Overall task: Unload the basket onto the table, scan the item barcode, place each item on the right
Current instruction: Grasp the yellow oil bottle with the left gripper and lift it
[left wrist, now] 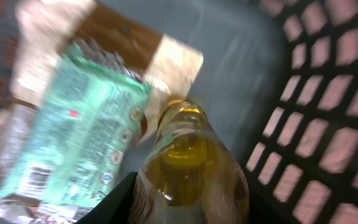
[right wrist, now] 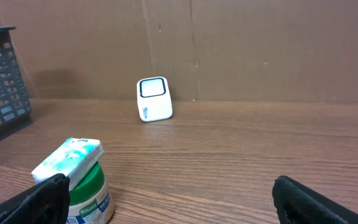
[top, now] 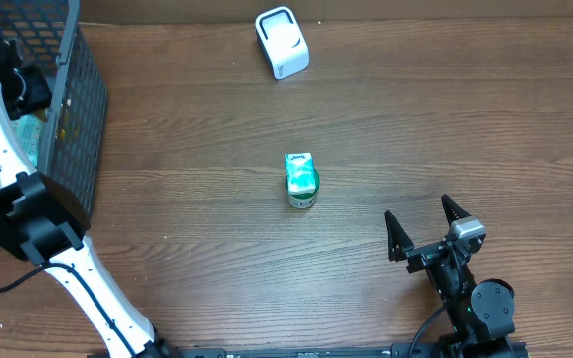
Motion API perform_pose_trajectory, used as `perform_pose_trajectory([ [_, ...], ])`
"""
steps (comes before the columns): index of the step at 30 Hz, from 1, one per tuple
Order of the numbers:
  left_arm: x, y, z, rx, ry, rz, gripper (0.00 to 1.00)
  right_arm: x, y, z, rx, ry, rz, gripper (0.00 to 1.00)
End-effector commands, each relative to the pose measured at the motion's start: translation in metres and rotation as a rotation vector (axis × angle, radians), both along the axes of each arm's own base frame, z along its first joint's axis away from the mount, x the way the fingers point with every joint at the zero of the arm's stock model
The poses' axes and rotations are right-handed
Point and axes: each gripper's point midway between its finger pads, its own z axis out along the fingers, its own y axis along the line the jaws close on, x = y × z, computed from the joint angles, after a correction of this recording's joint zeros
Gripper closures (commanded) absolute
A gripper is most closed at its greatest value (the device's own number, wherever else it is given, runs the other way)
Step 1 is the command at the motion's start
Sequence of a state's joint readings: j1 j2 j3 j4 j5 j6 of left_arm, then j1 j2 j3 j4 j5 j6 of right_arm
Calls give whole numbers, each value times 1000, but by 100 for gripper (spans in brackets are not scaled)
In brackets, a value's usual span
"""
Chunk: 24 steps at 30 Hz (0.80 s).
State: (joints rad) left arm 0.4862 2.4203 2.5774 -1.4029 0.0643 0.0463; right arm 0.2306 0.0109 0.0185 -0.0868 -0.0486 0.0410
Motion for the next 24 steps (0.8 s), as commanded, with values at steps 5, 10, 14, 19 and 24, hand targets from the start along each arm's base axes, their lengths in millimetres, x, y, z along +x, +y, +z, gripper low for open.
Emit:
perform_pose_trajectory([
  [5, -5, -18, 186, 117, -434, 89, 67, 0, 2, -2, -4, -5, 9, 0],
  [10, -36, -67, 265, 116, -600, 3, 66, 0, 2, -2, -4, -5, 9, 0],
  [14, -60, -106, 297, 106, -652, -40, 66, 0, 2, -2, -4, -5, 9, 0],
  [19, -79, -160, 306, 40, -648, -111, 65, 0, 2, -2, -4, -5, 9, 0],
  [24, -86, -214, 289, -30, -566, -222, 64, 0, 2, -2, -4, -5, 9, 0],
])
